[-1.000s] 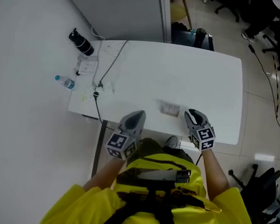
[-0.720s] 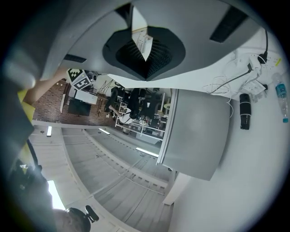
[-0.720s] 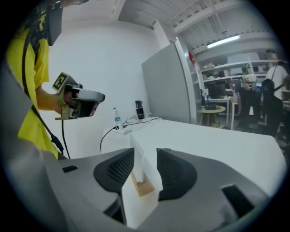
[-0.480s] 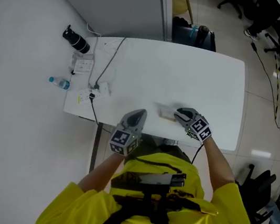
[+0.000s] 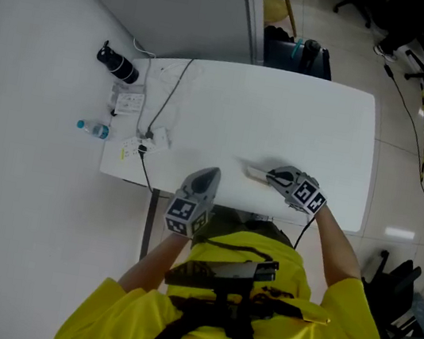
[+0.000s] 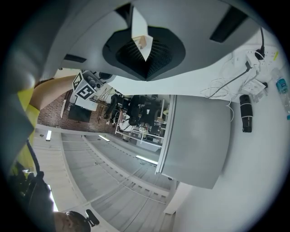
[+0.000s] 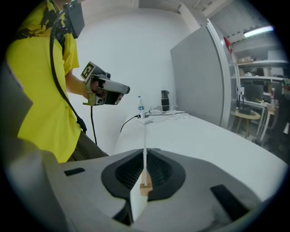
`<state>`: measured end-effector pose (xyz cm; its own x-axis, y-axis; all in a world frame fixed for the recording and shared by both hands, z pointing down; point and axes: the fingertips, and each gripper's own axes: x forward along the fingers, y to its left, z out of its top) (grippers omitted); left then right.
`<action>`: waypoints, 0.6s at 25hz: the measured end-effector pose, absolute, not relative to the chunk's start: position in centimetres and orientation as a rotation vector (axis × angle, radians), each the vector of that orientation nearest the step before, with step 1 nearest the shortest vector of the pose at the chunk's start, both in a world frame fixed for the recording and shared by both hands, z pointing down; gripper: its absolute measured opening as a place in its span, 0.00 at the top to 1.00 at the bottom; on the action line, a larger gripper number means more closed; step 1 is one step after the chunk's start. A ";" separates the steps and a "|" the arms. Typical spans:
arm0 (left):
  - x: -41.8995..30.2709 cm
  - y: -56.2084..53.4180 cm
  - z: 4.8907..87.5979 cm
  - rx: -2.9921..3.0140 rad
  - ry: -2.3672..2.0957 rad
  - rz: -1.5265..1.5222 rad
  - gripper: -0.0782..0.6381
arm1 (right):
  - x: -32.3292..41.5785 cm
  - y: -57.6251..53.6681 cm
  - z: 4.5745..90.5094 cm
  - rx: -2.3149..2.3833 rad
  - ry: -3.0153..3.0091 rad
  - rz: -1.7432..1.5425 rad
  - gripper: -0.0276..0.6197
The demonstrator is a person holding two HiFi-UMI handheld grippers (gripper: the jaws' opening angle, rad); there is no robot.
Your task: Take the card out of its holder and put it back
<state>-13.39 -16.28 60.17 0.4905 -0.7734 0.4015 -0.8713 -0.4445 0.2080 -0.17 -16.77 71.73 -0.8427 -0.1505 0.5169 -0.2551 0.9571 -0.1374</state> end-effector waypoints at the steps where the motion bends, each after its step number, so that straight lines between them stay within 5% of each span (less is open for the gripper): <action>1: -13.3 -16.3 60.1 2.358 -1.367 0.348 0.89 | 0.0 -16.9 71.6 0.287 -2.592 0.278 0.92; 15: -11.4 -16.9 60.1 2.365 -1.338 0.288 0.89 | 1.5 -18.6 61.0 0.324 -2.753 0.229 0.93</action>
